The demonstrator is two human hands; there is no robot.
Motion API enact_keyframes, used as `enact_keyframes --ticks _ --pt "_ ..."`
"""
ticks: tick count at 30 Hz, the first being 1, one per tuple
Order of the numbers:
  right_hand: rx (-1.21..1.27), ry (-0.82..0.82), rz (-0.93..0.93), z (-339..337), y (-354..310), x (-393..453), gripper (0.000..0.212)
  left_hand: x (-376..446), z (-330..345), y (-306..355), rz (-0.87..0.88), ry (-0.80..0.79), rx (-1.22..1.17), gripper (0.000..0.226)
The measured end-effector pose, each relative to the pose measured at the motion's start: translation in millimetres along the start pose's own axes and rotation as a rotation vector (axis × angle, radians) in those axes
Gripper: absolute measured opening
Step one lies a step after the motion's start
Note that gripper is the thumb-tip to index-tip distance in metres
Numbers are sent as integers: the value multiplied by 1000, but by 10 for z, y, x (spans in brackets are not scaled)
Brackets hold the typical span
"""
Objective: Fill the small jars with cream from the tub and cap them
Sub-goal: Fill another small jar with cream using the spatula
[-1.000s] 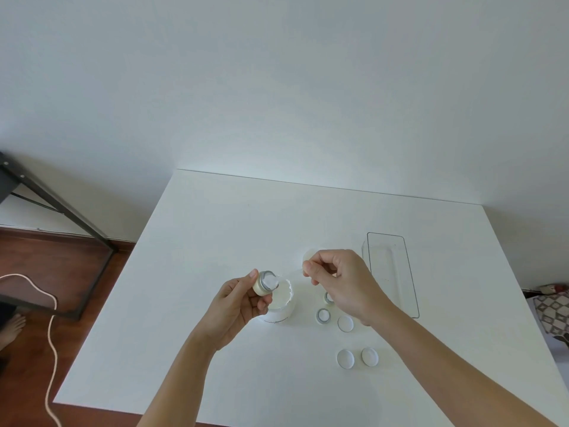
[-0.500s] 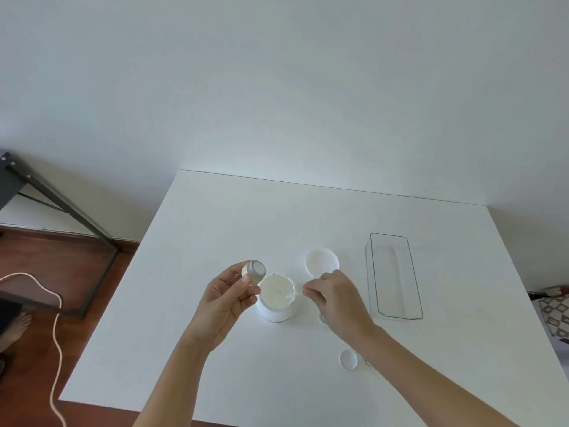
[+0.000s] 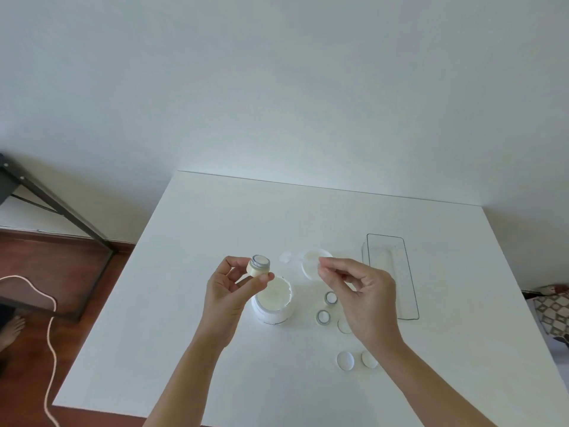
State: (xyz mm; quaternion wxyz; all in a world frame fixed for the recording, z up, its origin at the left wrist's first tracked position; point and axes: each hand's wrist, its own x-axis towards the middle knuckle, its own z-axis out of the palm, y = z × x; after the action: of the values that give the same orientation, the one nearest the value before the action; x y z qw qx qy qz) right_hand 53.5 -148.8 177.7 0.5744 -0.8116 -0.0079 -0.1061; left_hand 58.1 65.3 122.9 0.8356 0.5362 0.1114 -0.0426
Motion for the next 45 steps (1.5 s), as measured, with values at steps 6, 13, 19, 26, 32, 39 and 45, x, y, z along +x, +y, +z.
enact_keyframes --ticks 6,13,19,26,32,39,45 --pt "-65 54 -168 65 -79 -6 15 -9 157 -1 28 64 54 45" --pt "-112 21 -242 52 -50 -11 16 -25 190 30 56 82 41 31" --pt "-126 25 -232 55 -38 -16 16 -27 184 18 66 101 64 34" --pt "-103 16 -189 58 -38 -39 17 -27 175 -10 78 114 99 33" --pt "-105 7 -180 67 -42 -48 17 -21 181 -32 76 130 130 36" --pt "-95 6 -171 79 -62 -44 17 -29 177 -57 88 122 180 40" --pt "-105 8 -190 91 -88 -42 18 -23 190 -83 92 122 217 36"
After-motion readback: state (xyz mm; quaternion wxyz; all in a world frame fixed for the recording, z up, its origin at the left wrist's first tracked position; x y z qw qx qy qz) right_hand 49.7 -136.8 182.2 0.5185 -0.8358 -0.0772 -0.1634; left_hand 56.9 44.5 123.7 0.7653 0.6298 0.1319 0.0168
